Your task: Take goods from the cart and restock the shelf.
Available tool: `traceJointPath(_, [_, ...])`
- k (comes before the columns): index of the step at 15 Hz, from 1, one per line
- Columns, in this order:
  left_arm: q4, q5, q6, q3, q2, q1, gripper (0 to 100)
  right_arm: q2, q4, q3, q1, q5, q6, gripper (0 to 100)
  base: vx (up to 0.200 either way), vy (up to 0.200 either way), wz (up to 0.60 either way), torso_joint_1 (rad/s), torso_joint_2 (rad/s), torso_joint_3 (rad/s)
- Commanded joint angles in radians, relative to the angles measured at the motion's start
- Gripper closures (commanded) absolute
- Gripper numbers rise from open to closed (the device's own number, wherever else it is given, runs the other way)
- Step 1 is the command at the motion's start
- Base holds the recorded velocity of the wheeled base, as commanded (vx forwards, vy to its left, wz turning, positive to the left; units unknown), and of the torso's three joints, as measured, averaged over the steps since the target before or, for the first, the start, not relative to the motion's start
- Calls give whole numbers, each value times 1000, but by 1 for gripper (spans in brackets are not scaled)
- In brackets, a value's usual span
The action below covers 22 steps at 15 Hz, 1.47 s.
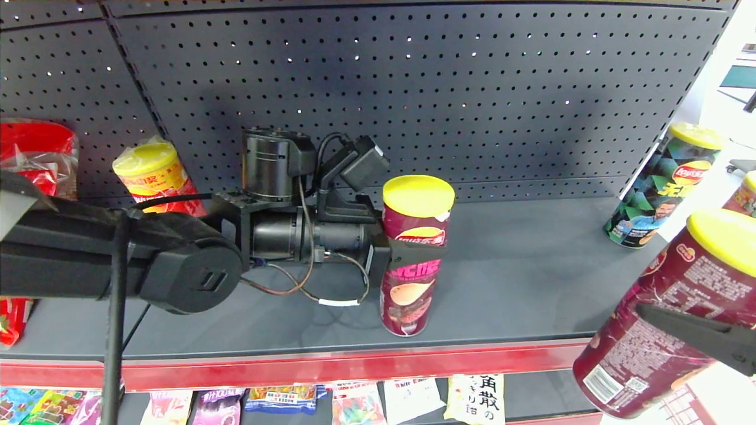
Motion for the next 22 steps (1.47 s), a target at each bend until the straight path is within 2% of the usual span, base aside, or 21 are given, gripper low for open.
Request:
traceJointPath(1, [-2,0,1,8,6,-3,100,0,0,-2,0,0,0,100,0,0,0,0,0,0])
traceJointPath(7, [-41,3,1,17,23,-4,100,2,0,-4,0,0,0,100,0,0,0,0,0,0])
traceJointPath(14, [-82,1,-2,101,-13,-9,100,25,-1,-13,2,2,-2,100,0,0,0,0,0,0])
traceJointPath(19, [-87,-2,-3,104,-22,-10,100,32,-3,-15,4,2,-2,100,0,0,0,0,0,0])
traceJointPath(22, [-87,-2,-15,106,-28,-10,100,40,-3,-22,4,2,-2,100,0,0,0,0,0,0])
